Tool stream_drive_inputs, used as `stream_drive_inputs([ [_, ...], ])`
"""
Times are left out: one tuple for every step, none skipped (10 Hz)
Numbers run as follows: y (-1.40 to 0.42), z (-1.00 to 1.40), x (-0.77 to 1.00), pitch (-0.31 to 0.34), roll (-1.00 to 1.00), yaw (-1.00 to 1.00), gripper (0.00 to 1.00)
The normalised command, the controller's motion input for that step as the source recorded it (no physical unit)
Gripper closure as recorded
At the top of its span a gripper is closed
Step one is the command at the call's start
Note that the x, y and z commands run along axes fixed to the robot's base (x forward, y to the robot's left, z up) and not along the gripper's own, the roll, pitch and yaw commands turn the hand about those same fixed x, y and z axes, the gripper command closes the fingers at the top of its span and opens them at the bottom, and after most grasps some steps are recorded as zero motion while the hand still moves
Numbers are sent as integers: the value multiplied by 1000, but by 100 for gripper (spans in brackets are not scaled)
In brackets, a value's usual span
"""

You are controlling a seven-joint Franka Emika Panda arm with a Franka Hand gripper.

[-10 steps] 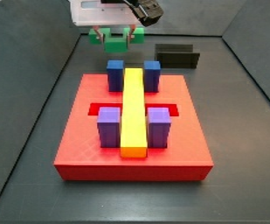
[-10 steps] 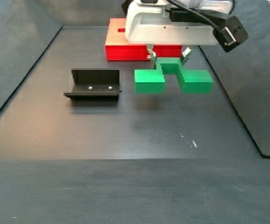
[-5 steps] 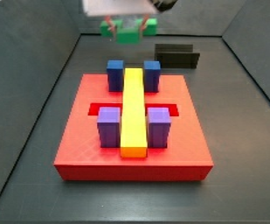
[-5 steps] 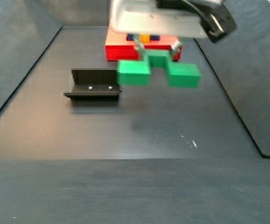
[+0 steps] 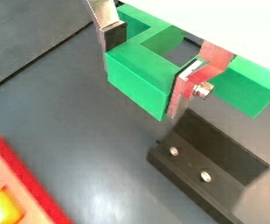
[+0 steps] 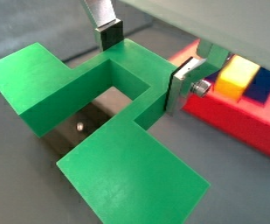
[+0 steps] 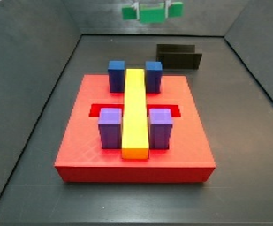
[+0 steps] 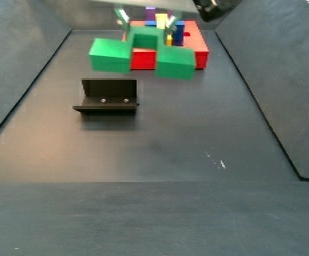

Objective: Pick up the green object. Move up. Place the green object on the fixture. Regrasp the green object. Move to above the board. Insert the green object.
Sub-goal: Place the green object on the fixture.

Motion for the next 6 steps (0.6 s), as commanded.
stream_drive_inputs([
  [0,283,683,280,-757,0,100],
  [0,211,700,454,-551,29,100],
  [0,257,766,386,-514,83,100],
  [-37,349,757,346,-654,43,100],
  [-86,323,834,274,-666,0,100],
  [-71,186,809,0,-580,0,100],
])
